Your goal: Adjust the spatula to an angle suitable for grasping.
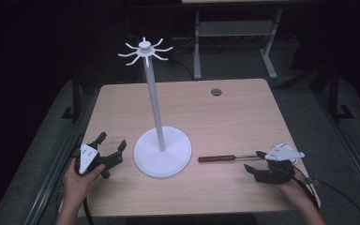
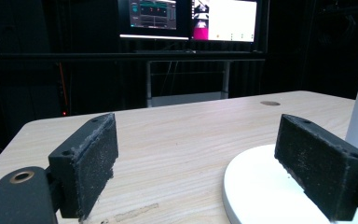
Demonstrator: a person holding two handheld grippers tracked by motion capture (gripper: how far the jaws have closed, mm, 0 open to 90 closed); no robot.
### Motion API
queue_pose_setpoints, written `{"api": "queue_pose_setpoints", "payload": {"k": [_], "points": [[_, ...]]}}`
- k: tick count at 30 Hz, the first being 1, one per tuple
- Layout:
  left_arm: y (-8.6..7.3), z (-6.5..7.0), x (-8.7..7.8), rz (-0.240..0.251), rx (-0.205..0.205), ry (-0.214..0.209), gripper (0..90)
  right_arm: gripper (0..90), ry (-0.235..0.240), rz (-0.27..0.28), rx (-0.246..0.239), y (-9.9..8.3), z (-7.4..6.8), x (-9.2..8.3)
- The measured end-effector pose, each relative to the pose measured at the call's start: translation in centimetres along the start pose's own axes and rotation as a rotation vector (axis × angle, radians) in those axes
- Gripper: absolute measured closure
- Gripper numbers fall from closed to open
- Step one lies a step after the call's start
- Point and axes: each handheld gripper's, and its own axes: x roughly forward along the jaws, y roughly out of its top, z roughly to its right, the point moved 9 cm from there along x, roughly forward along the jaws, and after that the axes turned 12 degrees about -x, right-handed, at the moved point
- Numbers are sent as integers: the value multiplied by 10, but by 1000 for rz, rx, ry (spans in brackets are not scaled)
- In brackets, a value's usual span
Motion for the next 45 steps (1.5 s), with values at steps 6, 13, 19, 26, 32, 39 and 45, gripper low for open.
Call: {"api": "queue_pose_setpoints", "payload": {"k": [6,13,19,26,32,39,45], "points": [[0,0,0,0,-1,2,126,303,9,8,1,3,0,-1],[0,0,0,0,-1,4,126,313,53,20,3,11,-2,-1],[0,0,0,0,-1,4,126,404,115,31,9,25,-8,5],[0,0,0,1,-1,5,126,600,188,46,25,43,-13,14],[0,0,0,1,1,6,126,799,223,48,10,54,-13,25],[0,-1,0,1,0,6,126,900,245,27,-28,64,-17,38],[0,-1,0,1,1,6,125,900,302,19,-74,77,-33,56]]}}
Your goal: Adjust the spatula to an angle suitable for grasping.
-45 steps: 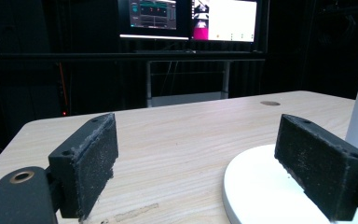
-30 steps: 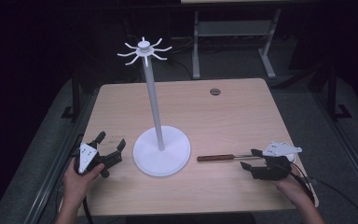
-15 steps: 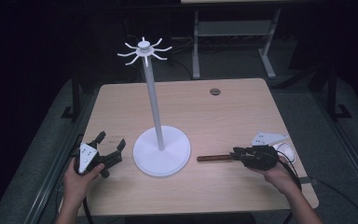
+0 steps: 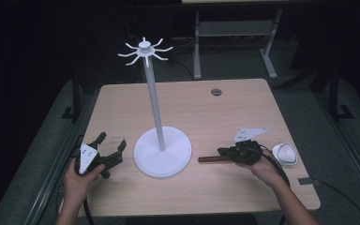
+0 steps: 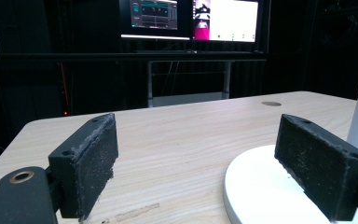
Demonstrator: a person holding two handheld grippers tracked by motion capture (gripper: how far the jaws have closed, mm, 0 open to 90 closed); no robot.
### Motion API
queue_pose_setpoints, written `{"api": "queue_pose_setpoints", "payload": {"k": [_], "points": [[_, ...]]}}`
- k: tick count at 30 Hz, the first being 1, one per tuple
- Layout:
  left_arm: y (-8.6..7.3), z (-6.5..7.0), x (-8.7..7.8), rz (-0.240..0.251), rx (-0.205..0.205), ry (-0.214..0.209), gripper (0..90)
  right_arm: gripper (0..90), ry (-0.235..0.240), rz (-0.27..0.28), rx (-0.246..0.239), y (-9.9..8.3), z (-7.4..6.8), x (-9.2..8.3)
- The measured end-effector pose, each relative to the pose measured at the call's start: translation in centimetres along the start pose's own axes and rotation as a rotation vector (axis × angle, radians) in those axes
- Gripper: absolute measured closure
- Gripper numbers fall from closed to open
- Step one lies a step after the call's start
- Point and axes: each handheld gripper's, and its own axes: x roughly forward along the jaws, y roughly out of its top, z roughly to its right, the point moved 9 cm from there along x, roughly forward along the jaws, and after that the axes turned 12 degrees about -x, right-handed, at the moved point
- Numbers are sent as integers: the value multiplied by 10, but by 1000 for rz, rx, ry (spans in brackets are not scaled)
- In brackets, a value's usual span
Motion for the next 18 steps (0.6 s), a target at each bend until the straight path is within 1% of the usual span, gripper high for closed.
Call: {"api": "queue_pose_setpoints", "payload": {"k": [3,4,5,6,7,9,13,14,16,17,18], "points": [[0,0,0,0,-1,0,126,900,32,-12,-14,6,-5,11],[0,0,0,0,-1,0,126,900,32,-12,-14,6,-5,11],[0,0,0,0,-1,0,126,900,57,-7,-28,9,-7,18],[0,0,0,0,0,0,126,900,68,-20,-25,10,-9,22],[0,0,0,0,-1,0,126,900,76,-30,-38,10,-9,26],[0,0,0,0,-1,0,126,900,101,-43,-49,11,-11,33],[0,0,0,0,0,0,126,900,125,-78,-77,10,-18,43],[0,0,0,-1,0,-2,126,900,126,-96,-84,8,-19,44],[0,0,0,-1,0,-3,126,900,134,-107,-81,5,-22,46],[0,0,0,-2,1,-3,126,900,136,-124,-91,2,-22,47],[0,0,0,-2,1,-3,126,900,142,-130,-88,1,-23,48]]}}
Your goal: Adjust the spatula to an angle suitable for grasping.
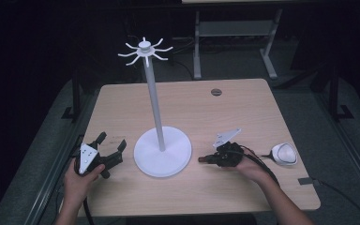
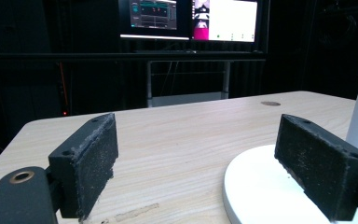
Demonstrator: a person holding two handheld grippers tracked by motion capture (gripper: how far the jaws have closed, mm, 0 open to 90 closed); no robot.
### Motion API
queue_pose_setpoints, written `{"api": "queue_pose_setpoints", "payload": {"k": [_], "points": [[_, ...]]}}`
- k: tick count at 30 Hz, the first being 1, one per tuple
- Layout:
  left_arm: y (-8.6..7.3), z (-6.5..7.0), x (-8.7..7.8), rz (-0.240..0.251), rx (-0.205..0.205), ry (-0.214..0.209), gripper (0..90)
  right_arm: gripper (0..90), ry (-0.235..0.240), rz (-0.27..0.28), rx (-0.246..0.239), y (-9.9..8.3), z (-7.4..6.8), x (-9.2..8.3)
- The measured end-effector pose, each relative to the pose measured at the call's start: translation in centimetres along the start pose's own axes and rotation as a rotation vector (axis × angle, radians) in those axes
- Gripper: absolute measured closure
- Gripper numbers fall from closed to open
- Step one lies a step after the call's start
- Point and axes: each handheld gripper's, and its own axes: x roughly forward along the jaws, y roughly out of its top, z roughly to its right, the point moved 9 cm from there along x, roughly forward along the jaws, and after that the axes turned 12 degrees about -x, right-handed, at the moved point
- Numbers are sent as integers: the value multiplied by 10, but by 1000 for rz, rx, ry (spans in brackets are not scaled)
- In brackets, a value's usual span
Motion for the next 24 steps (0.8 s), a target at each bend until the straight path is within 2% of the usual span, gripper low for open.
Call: {"api": "queue_pose_setpoints", "payload": {"k": [5,6,7,10,20,24], "points": [[0,0,0,0,0,0,126,900,-14,-40,-8,-10,3,4],[0,0,0,0,0,0,126,900,-11,-39,-10,-11,4,3],[0,0,0,0,0,0,126,900,-7,-32,12,-10,3,3],[0,0,0,0,0,0,126,900,-19,-37,-5,-12,6,2],[0,0,0,0,0,-1,126,900,-34,-38,30,-16,12,1],[0,0,0,-1,1,-1,126,900,-55,-39,38,-21,19,-1]]}}
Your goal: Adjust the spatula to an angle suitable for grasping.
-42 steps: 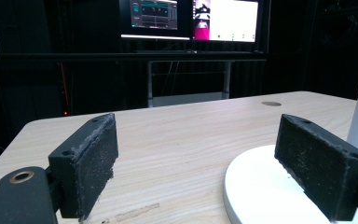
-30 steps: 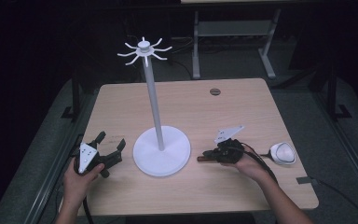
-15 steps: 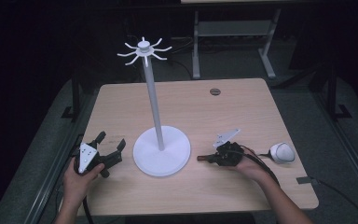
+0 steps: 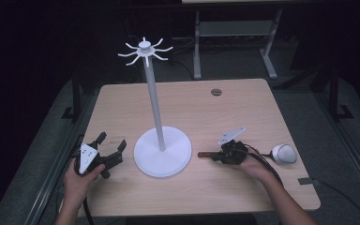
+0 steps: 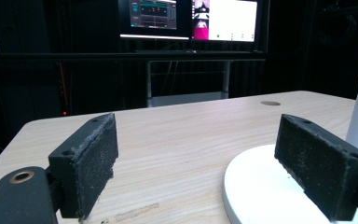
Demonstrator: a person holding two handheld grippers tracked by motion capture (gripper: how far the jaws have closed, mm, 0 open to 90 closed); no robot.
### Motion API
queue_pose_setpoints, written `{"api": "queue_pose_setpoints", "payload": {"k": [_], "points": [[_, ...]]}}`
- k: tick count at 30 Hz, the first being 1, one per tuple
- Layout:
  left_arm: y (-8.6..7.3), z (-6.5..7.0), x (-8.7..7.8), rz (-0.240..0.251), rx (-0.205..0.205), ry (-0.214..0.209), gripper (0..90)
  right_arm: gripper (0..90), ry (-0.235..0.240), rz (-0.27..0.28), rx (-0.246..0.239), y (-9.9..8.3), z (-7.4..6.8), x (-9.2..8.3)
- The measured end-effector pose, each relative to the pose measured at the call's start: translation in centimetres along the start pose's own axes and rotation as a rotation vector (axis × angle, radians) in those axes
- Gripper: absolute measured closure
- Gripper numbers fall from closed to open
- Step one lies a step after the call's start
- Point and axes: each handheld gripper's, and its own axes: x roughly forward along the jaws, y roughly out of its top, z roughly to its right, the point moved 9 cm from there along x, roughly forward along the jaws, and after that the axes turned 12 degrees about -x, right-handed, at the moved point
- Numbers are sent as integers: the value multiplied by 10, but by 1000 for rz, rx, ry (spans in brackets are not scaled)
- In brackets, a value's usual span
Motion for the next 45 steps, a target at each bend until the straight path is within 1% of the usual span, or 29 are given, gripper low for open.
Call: {"api": "queue_pose_setpoints", "payload": {"k": [2,4,5,6,7,12,13,14,16,17,18,19,21,26,28,29,30,31,33,34,35,36,37,38,39,40,41,43,45], "points": [[0,0,0,0,0,0,126,900,-4,-1,16,-2,2,-1],[0,0,0,0,0,0,126,900,-11,-3,13,-3,4,-1],[0,0,0,-1,0,0,126,900,-20,-2,21,-5,7,-2],[0,0,0,-1,0,0,126,900,-20,-2,21,-5,7,-2],[0,0,0,0,0,0,126,900,-28,-6,33,-7,10,-3],[0,0,0,-1,1,0,126,900,-49,-8,37,-10,16,-4],[0,0,0,-1,0,0,126,900,-65,-13,46,-11,19,-5],[0,0,0,0,0,0,126,900,-73,-14,44,-12,22,-5],[0,0,0,0,0,0,126,900,-78,-16,53,-13,23,-6],[0,0,0,0,0,0,126,900,-91,-16,62,-14,27,-6],[0,0,0,0,0,0,126,900,-91,-16,62,-14,27,-6],[0,0,0,0,1,0,126,900,-106,-19,66,-16,31,-7],[0,0,0,0,1,0,126,900,-113,-21,72,-16,33,-7],[0,0,0,-1,1,0,126,900,-162,-28,83,-20,43,-10],[0,0,0,-1,1,0,126,900,-174,-30,99,-22,46,-12],[0,0,0,-1,1,0,126,900,-193,-36,108,-24,50,-14],[0,0,0,-1,1,0,126,900,-200,-36,110,-25,52,-14],[0,0,0,-1,1,0,126,900,-203,-35,115,-26,54,-15],[0,0,0,-1,1,-1,126,900,-190,-15,132,-26,55,-17],[0,0,0,-1,1,-1,126,900,-190,-15,132,-26,55,-17],[0,0,0,-1,0,-1,126,900,-187,-2,134,-26,55,-21],[0,0,0,-1,0,-1,126,900,-187,-2,134,-26,55,-21],[0,0,0,0,-1,-1,126,900,-183,11,140,-24,55,-26],[0,0,0,0,-1,-1,126,900,-183,11,140,-24,55,-26],[0,0,0,0,-1,-1,126,900,-183,12,135,-24,55,-30],[0,0,0,0,-1,-1,126,900,-191,17,135,-25,57,-40],[0,0,0,-1,0,-1,126,900,-199,16,133,-26,59,-43],[0,0,0,0,0,-1,126,900,-209,5,134,-31,62,-53],[0,0,0,0,0,-1,126,900,-234,-33,129,-40,67,-63]]}}
